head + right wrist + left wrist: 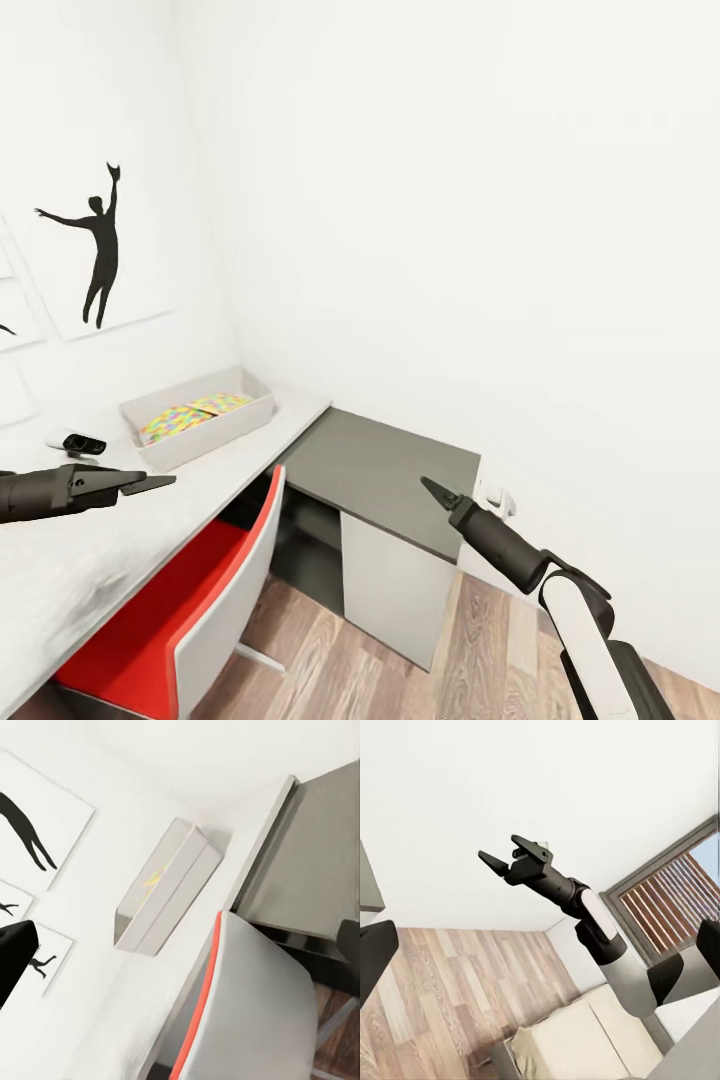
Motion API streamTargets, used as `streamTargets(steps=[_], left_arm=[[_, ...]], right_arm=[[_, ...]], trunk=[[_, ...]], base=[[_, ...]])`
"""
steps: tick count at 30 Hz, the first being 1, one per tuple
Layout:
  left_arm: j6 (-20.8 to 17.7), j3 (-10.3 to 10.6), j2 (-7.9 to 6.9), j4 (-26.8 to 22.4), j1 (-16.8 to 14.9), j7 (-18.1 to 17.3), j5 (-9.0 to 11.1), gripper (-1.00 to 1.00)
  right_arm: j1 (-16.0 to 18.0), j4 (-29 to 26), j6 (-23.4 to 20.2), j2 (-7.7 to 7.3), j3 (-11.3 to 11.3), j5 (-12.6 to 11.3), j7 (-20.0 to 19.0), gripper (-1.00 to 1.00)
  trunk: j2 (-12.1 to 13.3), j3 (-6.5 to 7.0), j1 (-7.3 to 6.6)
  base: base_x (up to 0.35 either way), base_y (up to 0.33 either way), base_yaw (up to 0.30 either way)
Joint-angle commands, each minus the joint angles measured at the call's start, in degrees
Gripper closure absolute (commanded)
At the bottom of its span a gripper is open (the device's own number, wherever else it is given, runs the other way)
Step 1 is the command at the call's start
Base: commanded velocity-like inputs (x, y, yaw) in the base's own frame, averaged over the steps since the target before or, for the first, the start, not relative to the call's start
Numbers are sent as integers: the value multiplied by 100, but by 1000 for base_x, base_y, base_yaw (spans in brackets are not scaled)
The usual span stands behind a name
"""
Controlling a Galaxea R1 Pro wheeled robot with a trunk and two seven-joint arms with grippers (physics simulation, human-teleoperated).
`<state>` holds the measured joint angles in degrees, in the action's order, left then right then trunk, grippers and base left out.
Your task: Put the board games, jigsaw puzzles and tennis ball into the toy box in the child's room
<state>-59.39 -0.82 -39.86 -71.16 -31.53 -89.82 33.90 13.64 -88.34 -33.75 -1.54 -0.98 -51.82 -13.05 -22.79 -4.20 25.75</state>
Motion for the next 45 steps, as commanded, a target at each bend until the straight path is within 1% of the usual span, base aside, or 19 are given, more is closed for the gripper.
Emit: streamTargets(steps=[1,9,17,25,45], left_arm=[[-61,1,-4,-3,-2,-18,3,-100],[-61,2,-5,-3,-2,-18,3,-100],[-61,2,-4,-3,-2,-18,3,-100],[-61,2,-5,-3,-2,-18,3,-100],[-61,2,3,-20,-2,-18,3,-100]], right_arm=[[7,0,-35,0,-8,-12,-13,-100],[7,8,-35,-3,-8,-18,-13,-100],[7,10,-35,-5,-16,-28,-13,-100],[7,10,-35,-5,-17,-30,-13,-100],[7,10,-35,0,-17,-15,-7,-100]], trunk=[[-13,-13,4],[-13,-13,4],[-13,-13,4],[-13,-13,4],[-13,-13,4]], base=[[-7,2,-284],[-15,1,-284],[-210,52,-284],[-73,11,-284],[-289,86,-284]])
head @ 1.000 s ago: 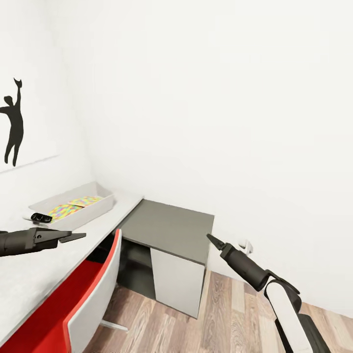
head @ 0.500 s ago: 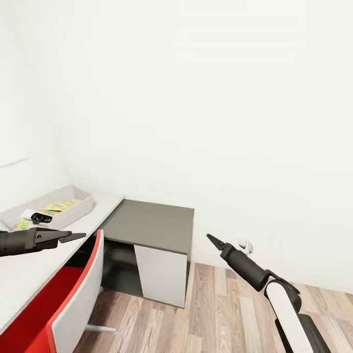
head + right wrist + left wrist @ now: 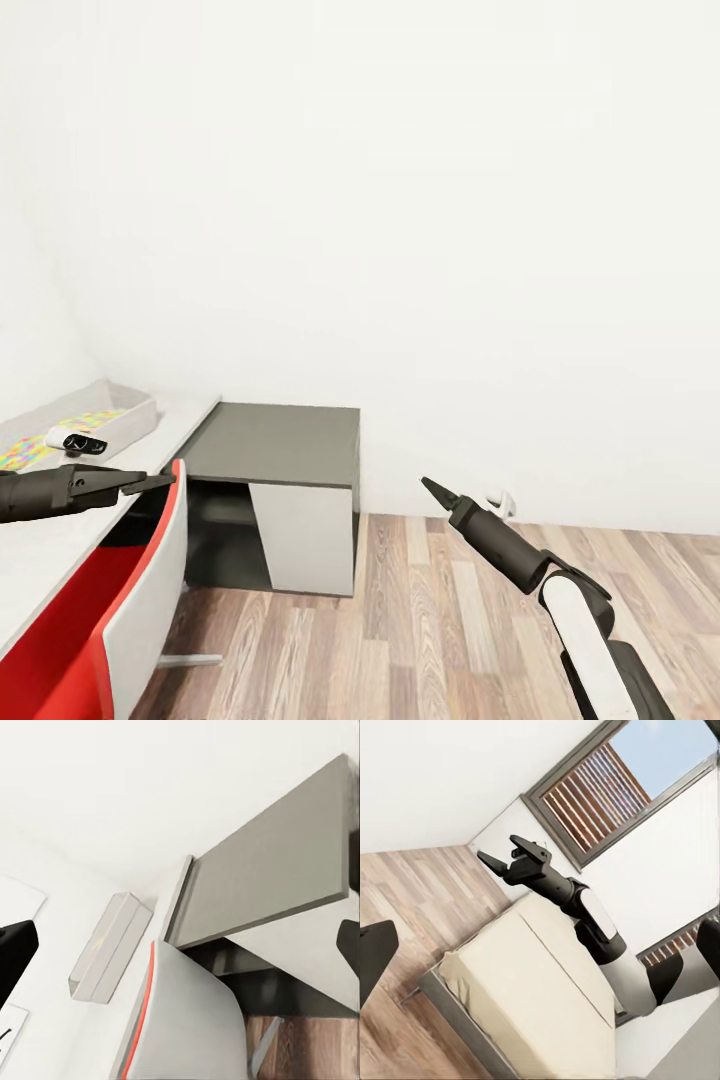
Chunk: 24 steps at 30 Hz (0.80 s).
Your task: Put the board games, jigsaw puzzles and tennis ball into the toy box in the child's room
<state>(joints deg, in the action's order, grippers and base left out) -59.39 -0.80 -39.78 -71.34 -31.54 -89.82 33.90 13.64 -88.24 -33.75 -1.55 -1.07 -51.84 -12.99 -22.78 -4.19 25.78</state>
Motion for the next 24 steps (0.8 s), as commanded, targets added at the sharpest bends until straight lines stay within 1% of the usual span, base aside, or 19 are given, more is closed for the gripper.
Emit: streamTargets(steps=[1,6,12,19,22,24], left_arm=[[-61,1,-4,-2,-2,-18,3,-100],[-61,1,5,-16,-2,-18,3,-100],[-61,5,40,-32,-2,-18,3,-100],[-61,11,69,-47,-2,-18,-18,-100],[-61,137,74,-53,-2,-18,-44,-100],[-48,327,100,-54,-5,-18,-61,-100]], right_arm=[[7,-1,-36,0,-8,-12,-12,-100],[7,-1,-5,4,-8,-5,-2,-100],[7,-1,7,5,-8,-2,12,-100],[7,-1,8,5,-8,0,20,-100],[7,-1,8,5,-8,5,23,-100],[7,-1,8,5,-9,6,24,-100]], trunk=[[-14,-14,0],[-14,-14,0],[-14,-14,0],[-14,-14,0],[-14,-14,0],[-14,-14,0]], base=[[-309,98,-275],[-309,97,-182],[-275,38,-33],[-56,3,-3],[-7,0,0],[-3,0,0]])
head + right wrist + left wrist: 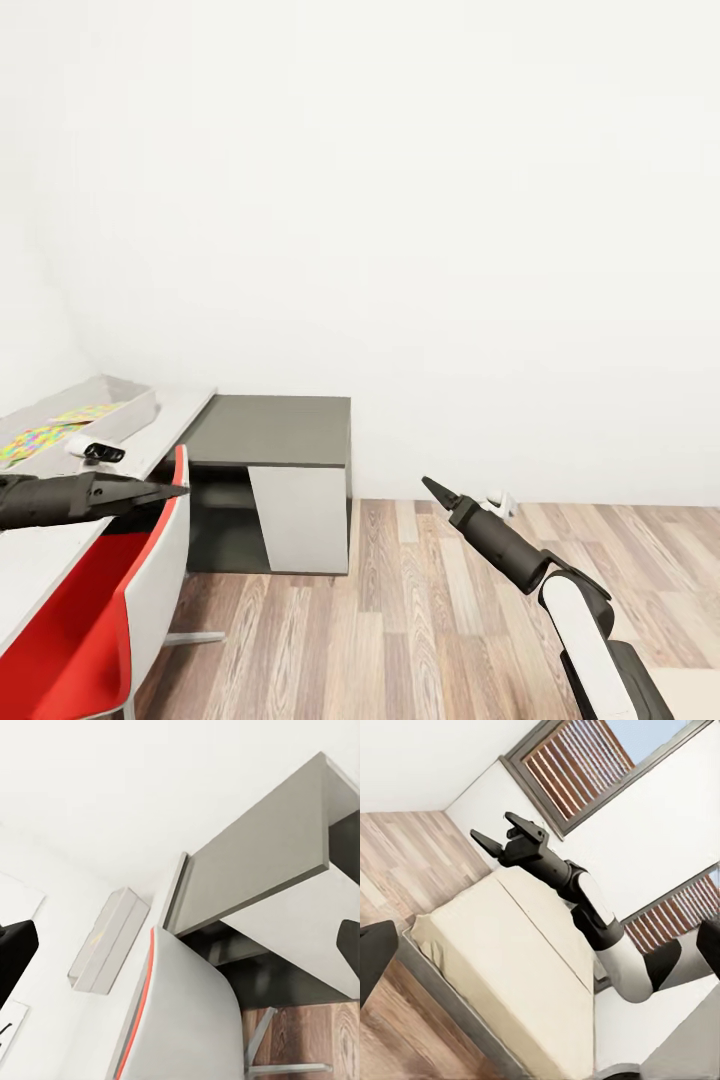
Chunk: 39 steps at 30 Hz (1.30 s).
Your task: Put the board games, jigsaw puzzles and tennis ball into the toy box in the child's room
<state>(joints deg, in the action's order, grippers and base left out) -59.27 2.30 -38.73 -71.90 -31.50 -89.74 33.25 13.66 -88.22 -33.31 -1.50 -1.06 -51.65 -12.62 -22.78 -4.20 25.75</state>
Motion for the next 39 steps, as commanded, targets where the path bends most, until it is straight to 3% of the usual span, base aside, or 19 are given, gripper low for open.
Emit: streamTargets(steps=[1,4,8,11,12,14,20,24,26,30,32,39], left_arm=[[-50,115,50,6,-10,-26,-6,-100],[-38,266,296,19,-26,-26,-89,-100],[-43,315,655,31,-70,622,-398,-100],[-50,327,1049,71,-85,1220,-584,-100],[-48,328,1116,87,-87,1349,-619,-100],[-48,325,1333,215,-94,1932,-766,-100],[-34,312,1699,616,-108,3365,-900,-100],[-23,318,2121,942,-110,4315,-917,-100],[-15,318,2382,1230,-110,5065,-925,-100],[67,311,2545,1762,-110,6036,-933,-100],[231,320,2571,2068,-110,6278,-929,-100],[934,375,2599,3385,-110,6554,-964,-100]], right_arm=[[5,-2,-35,1,-10,-13,-11,-100],[5,1,-35,1,-11,-9,7,-100],[5,5,-35,-4,-15,-5,29,-100],[5,9,-32,-7,-28,-4,37,-100],[5,12,-31,-7,-40,-4,39,-100],[5,30,-28,-7,-140,32,52,-100],[11,270,-47,-8,-460,328,371,-100],[12,458,-69,-3,-532,437,739,-100],[10,603,-86,-5,-550,468,986,-100],[13,855,-120,-4,-536,483,1352,-100],[9,1025,-130,-6,-531,488,1482,-100],[4,1661,-121,-3,-495,588,1822,-100]], trunk=[[-14,-13,4],[-14,-13,4],[-14,-13,4],[-14,-13,4],[-14,-13,4],[-14,-13,4],[-14,-13,4],[-14,-13,4],[-14,-13,4],[-14,-13,4],[-14,-13,4],[-14,-13,4]], base=[[-1,0,0],[0,0,0],[0,0,0],[0,0,0],[0,0,0],[0,0,0],[0,0,0],[0,0,0],[0,0,0],[0,0,0],[0,0,0],[0,0,0]])
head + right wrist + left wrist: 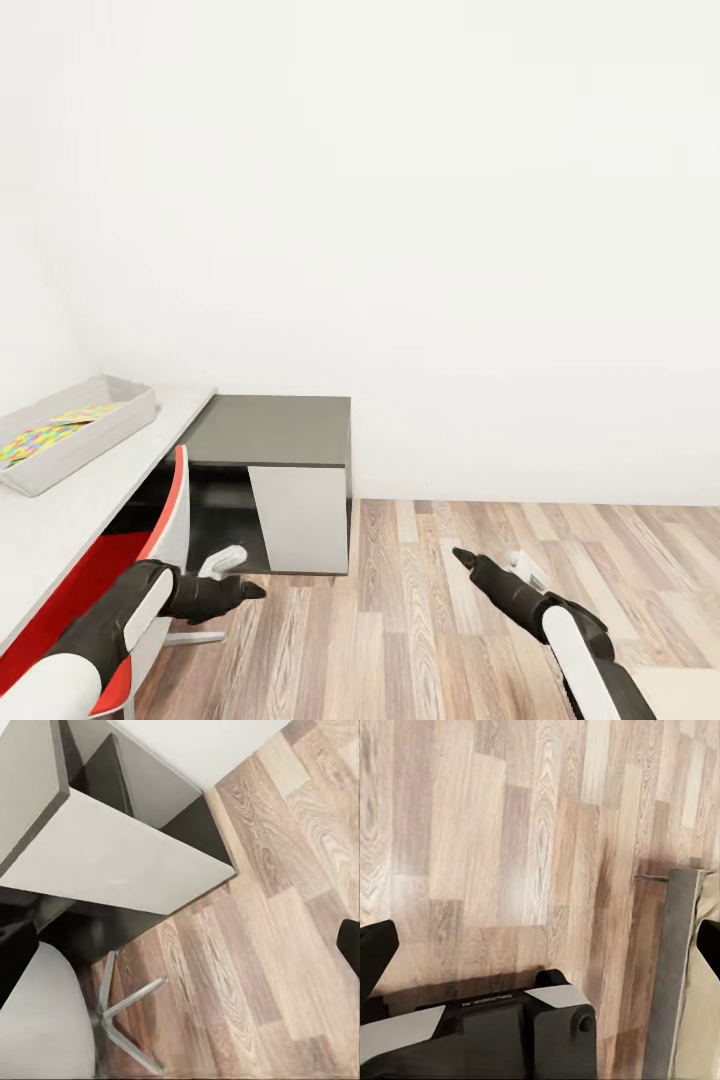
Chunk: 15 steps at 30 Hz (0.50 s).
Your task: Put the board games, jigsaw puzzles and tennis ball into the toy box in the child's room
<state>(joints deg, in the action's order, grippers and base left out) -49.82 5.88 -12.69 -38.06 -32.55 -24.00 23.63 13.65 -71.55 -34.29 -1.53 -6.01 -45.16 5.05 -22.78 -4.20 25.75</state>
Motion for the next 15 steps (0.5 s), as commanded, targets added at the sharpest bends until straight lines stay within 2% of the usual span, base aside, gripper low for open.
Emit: streamTargets(steps=[1,4,5,7,8,9,10,12,14,15], left_arm=[[63,21,-4,132,-6,-13,-18,-100],[521,77,1,771,-6,8,-217,-100],[740,121,2,1032,-6,14,-350,-100],[969,160,2,1298,-6,21,-492,-100],[1212,185,8,1585,-6,26,-633,-100],[1340,194,12,1734,-6,28,-696,-100],[1608,209,30,2039,-6,37,-806,-100],[1884,220,55,2344,-3,62,-891,-100],[2429,236,126,2913,10,202,-1008,-100],[2561,242,149,3037,17,263,-1033,-100]], right_arm=[[5,106,-19,0,8,-13,112,-100],[6,727,23,25,33,375,386,-100],[6,1010,37,48,35,582,455,-100],[6,1320,66,64,35,806,499,-100],[6,1660,151,74,33,1032,528,-100],[6,1836,219,77,32,1140,538,-100],[6,2187,403,79,31,1336,552,-100],[6,2537,626,84,35,1488,560,-100],[6,3228,1069,90,47,1701,575,-100],[6,3401,1172,90,50,1746,577,-100]], trunk=[[-14,-13,4],[-14,-13,4],[-14,-13,4],[-14,-13,4],[-14,-13,4],[-14,-13,4],[-14,-13,4],[-14,-13,4],[-14,-13,4],[-14,-13,4]], base=[[0,0,0],[0,0,0],[0,0,0],[0,0,0],[0,0,0],[0,0,0],[0,0,0],[0,0,0],[0,0,0],[0,0,0]])
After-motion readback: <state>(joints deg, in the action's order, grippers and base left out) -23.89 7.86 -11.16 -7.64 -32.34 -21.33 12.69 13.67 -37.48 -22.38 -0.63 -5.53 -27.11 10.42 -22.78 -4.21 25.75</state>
